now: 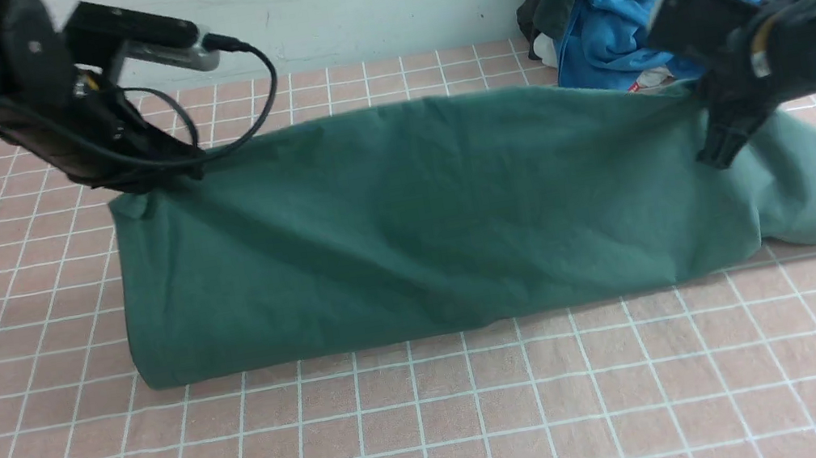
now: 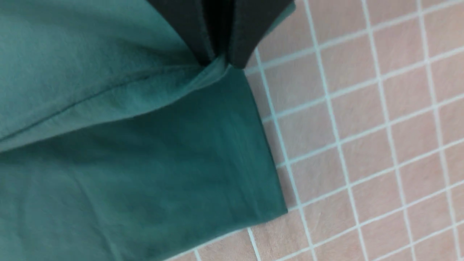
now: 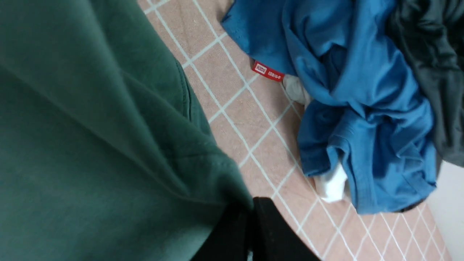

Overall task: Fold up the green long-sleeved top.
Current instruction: Use both arms to drag the lower edge of the fabric forward and fold it over the upper edge, then use the right arm to clamp the right edge of the fabric

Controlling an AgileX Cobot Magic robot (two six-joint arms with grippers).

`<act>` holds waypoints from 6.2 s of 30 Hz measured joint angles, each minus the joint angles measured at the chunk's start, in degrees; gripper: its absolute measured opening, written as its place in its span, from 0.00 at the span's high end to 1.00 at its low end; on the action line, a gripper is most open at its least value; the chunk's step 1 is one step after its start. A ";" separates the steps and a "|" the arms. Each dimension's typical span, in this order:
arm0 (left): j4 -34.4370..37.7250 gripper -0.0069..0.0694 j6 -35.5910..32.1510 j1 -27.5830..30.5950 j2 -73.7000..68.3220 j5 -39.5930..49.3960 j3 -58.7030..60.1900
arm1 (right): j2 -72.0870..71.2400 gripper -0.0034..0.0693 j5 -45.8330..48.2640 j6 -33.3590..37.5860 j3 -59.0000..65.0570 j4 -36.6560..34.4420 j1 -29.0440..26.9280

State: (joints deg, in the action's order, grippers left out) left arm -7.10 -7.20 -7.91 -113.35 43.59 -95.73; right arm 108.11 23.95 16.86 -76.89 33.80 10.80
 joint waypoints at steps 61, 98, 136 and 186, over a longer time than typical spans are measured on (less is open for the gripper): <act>9.06 0.89 -2.66 5.67 -21.59 8.50 -26.78 | 15.87 0.97 18.56 15.48 -25.15 -42.30 -6.32; 5.83 0.89 5.10 5.62 -27.61 4.57 -28.82 | 18.57 0.83 17.46 17.77 -25.19 -53.02 -6.32; 9.06 0.91 -0.27 7.99 -23.51 -5.27 -31.12 | 18.57 0.96 15.78 16.79 -32.17 -48.99 -6.32; 20.80 0.91 -12.06 5.37 6.86 26.99 -19.34 | 15.42 0.63 45.16 -13.59 -28.41 -35.04 -17.88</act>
State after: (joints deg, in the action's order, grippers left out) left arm 13.70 -19.26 -2.54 -106.49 70.58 -115.07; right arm 123.53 69.11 3.27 -105.30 -1.24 -7.08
